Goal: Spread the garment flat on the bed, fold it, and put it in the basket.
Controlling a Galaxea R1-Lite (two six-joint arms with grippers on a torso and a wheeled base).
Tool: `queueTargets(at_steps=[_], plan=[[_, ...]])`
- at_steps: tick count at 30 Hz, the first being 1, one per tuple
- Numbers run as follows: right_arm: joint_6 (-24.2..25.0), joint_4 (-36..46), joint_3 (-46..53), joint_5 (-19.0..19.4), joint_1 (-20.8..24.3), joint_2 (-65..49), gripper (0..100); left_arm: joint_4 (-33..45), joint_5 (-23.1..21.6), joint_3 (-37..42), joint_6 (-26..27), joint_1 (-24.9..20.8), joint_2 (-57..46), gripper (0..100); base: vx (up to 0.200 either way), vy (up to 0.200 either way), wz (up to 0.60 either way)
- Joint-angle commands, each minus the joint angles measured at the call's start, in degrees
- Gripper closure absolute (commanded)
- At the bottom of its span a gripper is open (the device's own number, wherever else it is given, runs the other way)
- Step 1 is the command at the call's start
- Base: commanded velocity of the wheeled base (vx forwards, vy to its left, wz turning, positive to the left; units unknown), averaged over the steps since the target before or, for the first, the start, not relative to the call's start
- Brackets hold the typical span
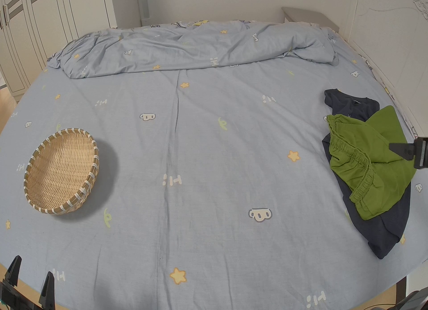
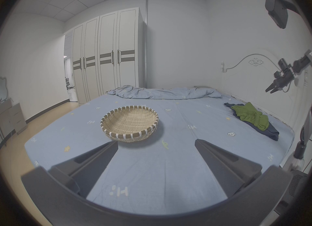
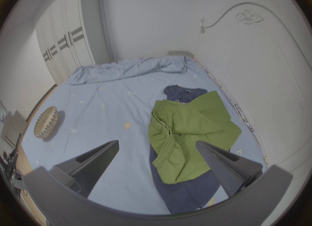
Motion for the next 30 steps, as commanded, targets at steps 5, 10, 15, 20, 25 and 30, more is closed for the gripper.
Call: queueTargets(at_steps=[5, 10, 15, 20, 25, 30], plan=[[-5.3, -3.2, -19.1, 0.5, -5.7, 38.7, 0, 0.0, 0.0, 0.9, 0.0, 0.0, -0.8, 0, 0.0, 0.0, 0.0], [-5.4, -4.1, -25.6, 2.3, -5.4, 44.0, 0, 0.0, 0.0, 1.0, 0.0, 0.0, -0.8, 0, 0.0, 0.0, 0.0], [-5.3, -4.1, -28.0, 4.4, -4.3, 45.6, 0, -0.1, 0.0, 1.0, 0.0, 0.0, -0.8, 0, 0.0, 0.0, 0.0], [-5.0, -3.9, -28.0, 9.1, -2.3, 45.4, 0, 0.0, 0.0, 0.9, 0.0, 0.0, -0.8, 0, 0.0, 0.0, 0.0], [-5.2, -4.0, -28.2, 9.3, -1.6, 46.3, 0, -0.1, 0.0, 0.9, 0.0, 0.0, -0.8, 0, 0.0, 0.0, 0.0], [-5.2, -4.3, -28.8, 9.3, -1.8, 48.8, 0, 0.0, 0.0, 1.0, 0.0, 0.0, -0.8, 0, 0.0, 0.0, 0.0]])
